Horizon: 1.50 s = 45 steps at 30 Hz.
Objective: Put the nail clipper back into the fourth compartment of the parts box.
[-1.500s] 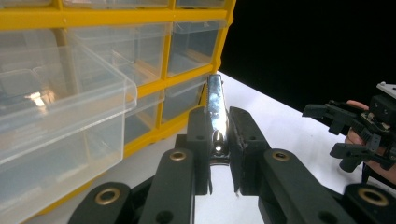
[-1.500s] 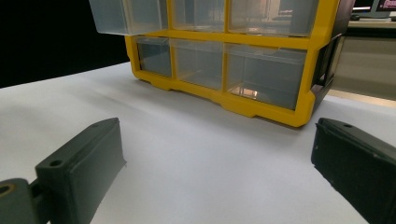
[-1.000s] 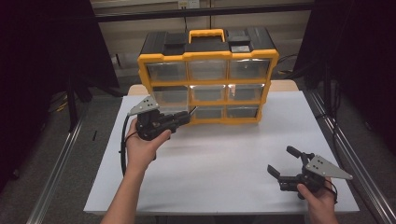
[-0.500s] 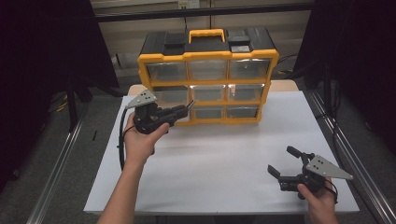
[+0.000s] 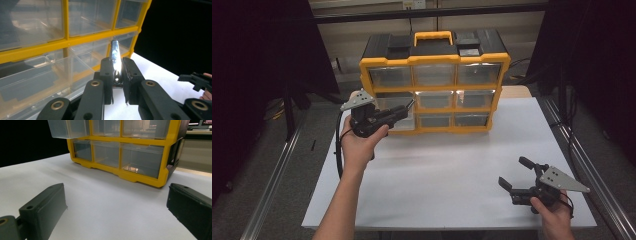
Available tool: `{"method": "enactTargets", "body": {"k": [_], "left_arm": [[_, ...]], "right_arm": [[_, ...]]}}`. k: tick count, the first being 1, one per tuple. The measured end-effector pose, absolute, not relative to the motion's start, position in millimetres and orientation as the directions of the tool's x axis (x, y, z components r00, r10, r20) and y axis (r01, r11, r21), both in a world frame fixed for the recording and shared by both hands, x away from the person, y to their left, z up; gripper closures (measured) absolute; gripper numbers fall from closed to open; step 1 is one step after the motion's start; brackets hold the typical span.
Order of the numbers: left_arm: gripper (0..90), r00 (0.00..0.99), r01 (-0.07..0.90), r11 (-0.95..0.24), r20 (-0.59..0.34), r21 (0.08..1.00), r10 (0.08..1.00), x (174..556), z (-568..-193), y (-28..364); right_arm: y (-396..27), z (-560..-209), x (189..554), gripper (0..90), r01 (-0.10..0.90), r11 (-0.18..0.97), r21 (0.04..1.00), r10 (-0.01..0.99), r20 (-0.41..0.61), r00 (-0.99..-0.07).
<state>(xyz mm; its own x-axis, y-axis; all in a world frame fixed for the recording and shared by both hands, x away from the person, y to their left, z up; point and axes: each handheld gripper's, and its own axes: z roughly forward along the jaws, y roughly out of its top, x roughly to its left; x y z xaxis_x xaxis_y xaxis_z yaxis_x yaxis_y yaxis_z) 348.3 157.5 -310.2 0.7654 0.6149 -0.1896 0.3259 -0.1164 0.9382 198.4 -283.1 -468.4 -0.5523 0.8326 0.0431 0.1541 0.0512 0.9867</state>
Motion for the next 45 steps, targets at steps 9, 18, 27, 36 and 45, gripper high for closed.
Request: {"method": "enactTargets", "body": {"k": [9, 18, 27, 36, 45], "left_arm": [[79.8, 0.754, 0.315, -0.109, -0.178, 0.943, 0.633, 355, -314, 158], [79.8, 0.721, 0.317, -0.111, -0.163, 0.942, 0.673, 360, -315, 160], [79.8, 0.709, 0.311, -0.095, -0.164, 0.946, 0.686, 364, -317, 162], [79.8, 0.697, 0.317, -0.091, -0.167, 0.944, 0.697, 367, -319, 161], [79.8, 0.688, 0.321, -0.091, -0.166, 0.943, 0.707, 370, -321, 163]], "right_arm": [[-284, -468, 198, 1.8, 0.153, 0.050, 0.987, 0.832, 0.044, -0.552], [-284, -468, 198, 1.8, 0.154, 0.048, 0.987, 0.833, 0.046, -0.551], [-284, -468, 198, 1.8, 0.153, 0.047, 0.987, 0.832, 0.046, -0.553], [-284, -468, 198, 1.7, 0.151, 0.043, 0.988, 0.832, 0.048, -0.552], [-285, -468, 198, 1.6, 0.154, 0.045, 0.987, 0.834, 0.048, -0.550]]}}
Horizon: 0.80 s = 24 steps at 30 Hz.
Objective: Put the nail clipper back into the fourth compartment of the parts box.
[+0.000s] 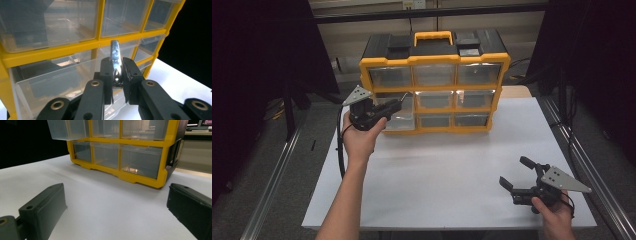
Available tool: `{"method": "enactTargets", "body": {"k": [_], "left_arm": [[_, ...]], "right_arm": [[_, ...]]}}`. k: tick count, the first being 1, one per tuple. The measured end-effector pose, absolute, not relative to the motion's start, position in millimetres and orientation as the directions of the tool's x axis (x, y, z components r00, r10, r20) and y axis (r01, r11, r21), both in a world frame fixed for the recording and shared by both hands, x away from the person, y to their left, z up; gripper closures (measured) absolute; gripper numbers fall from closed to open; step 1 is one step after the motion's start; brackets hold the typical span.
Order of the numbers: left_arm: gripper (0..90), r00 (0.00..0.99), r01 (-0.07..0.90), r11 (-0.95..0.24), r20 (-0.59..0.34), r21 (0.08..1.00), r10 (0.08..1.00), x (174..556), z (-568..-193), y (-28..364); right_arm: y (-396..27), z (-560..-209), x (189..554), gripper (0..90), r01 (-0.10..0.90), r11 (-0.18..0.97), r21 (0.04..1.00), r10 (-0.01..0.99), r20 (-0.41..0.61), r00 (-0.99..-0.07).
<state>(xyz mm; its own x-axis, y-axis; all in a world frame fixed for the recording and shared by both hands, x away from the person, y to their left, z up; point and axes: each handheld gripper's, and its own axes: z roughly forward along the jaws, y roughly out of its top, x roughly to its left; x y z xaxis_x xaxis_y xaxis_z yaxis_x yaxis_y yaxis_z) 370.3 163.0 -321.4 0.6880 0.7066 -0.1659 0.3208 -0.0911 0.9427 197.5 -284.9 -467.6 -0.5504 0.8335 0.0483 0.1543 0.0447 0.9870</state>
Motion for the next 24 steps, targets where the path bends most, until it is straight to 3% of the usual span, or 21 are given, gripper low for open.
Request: {"method": "enactTargets", "body": {"k": [24], "left_arm": [[79.7, 0.654, 0.332, -0.117, -0.139, 0.936, 0.743, 376.3, -327.0, 169.3]], "right_arm": [[-285.1, -467.5, 197.4, 1.6, 0.150, 0.043, 0.988, 0.833, 0.047, -0.551]]}}
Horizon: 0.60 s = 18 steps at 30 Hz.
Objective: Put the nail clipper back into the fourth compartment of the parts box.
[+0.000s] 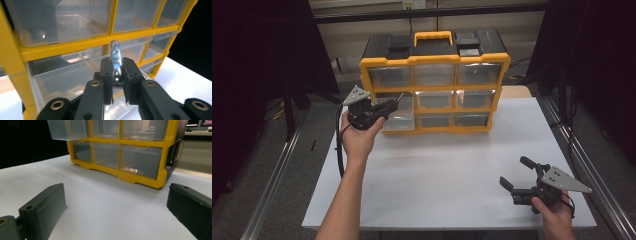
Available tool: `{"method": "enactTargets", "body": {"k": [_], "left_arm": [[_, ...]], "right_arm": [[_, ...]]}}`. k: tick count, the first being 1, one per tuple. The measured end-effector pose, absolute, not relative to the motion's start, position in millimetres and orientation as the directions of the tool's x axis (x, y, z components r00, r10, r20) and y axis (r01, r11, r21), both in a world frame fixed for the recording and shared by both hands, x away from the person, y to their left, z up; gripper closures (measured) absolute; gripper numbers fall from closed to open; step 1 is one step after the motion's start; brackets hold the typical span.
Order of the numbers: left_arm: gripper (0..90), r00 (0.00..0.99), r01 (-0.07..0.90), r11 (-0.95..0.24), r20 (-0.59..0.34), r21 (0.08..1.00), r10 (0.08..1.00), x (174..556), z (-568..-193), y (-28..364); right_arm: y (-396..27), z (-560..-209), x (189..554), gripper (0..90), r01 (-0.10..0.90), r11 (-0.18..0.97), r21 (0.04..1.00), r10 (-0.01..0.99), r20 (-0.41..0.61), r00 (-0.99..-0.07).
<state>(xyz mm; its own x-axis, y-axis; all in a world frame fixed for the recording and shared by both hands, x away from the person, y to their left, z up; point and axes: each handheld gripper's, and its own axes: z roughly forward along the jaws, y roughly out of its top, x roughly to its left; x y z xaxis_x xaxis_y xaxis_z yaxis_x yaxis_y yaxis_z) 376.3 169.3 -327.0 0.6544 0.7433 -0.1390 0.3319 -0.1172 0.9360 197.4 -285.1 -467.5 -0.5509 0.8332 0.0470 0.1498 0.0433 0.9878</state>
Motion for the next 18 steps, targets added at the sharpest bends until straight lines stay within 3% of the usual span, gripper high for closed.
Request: {"method": "enactTargets", "body": {"k": [18], "left_arm": [[79.6, 0.638, 0.333, -0.128, -0.123, 0.934, 0.760, 378.0, -329.4, 171.3]], "right_arm": [[-284.9, -467.4, 197.1, 1.7, 0.153, 0.042, 0.987, 0.833, 0.050, -0.551]]}}
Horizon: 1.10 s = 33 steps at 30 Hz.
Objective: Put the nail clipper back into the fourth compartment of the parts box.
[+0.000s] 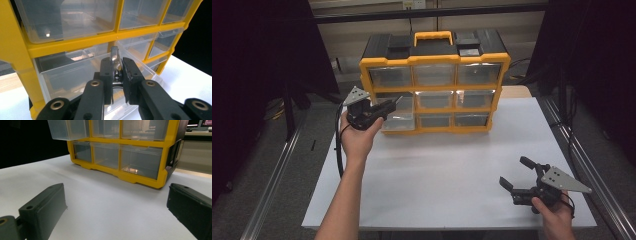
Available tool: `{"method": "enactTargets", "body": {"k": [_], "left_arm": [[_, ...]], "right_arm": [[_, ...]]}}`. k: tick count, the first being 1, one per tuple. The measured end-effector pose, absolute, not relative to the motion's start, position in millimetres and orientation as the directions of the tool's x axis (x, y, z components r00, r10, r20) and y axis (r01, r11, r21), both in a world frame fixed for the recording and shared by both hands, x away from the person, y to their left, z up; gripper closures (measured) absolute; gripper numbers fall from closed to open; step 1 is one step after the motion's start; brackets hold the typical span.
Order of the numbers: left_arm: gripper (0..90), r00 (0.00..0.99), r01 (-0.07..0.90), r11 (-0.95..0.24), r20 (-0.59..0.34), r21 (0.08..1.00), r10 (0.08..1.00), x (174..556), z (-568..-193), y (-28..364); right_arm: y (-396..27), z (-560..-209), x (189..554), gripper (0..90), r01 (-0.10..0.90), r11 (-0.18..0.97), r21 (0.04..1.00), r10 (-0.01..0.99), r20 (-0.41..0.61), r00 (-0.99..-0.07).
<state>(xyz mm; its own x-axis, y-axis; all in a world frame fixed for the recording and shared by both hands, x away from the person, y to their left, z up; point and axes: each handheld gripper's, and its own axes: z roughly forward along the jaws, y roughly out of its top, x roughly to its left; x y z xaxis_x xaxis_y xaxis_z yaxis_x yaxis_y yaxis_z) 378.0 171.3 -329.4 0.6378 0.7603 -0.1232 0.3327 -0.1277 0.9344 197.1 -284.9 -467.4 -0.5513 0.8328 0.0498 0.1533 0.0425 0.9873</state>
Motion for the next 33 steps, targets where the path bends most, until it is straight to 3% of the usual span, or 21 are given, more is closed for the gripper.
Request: {"method": "enactTargets", "body": {"k": [29, 33], "left_arm": [[79.5, 0.626, 0.334, -0.132, -0.115, 0.933, 0.772, 381.4, -332.1, 170.4], [76.4, 0.635, 0.331, -0.125, -0.123, 0.935, 0.762, 381.9, -333.2, 168.8]], "right_arm": [[-284.6, -467.6, 197.3, 1.9, 0.150, 0.046, 0.988, 0.833, 0.045, -0.552], [-284.7, -467.4, 197.0, 1.9, 0.151, 0.048, 0.987, 0.833, 0.044, -0.551]]}}
